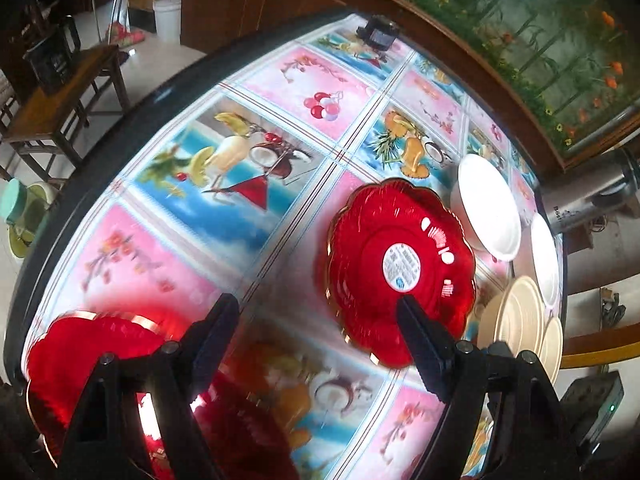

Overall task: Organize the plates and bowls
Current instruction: 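Grasp the red plate with white sticker with the right gripper while left holds the stack, then lift the sticker plate with the right gripper toward the stack in the left gripper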

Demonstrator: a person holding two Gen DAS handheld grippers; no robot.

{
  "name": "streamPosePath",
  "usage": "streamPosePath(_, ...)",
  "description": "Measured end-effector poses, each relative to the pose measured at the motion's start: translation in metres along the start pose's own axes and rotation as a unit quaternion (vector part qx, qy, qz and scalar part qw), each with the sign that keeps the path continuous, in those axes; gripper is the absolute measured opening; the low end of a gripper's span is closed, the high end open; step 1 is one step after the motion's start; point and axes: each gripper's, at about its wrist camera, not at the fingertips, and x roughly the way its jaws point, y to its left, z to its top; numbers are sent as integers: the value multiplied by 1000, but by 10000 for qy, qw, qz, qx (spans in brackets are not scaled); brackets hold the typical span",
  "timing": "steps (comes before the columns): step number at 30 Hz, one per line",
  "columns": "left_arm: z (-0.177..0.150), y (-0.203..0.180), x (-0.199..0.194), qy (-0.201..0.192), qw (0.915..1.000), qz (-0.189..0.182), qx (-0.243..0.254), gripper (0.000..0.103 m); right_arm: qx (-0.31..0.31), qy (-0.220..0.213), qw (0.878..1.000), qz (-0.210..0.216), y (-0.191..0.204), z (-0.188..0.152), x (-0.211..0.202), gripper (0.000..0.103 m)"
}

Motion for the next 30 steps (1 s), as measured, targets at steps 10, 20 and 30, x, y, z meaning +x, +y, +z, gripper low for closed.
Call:
streamPosePath(10,18,-11,36,489,9985,-196,-129,81,10,240,9996,-155,-5,17,18,36)
streamPosePath(20,17,-19,60,744,9972,-116,16,80,103,463,9982,-367,-7,24,39,36)
streamPosePath(30,17,-25,63,639,9976,14,275,62,6,616,9937,-934,-5,25,55,36)
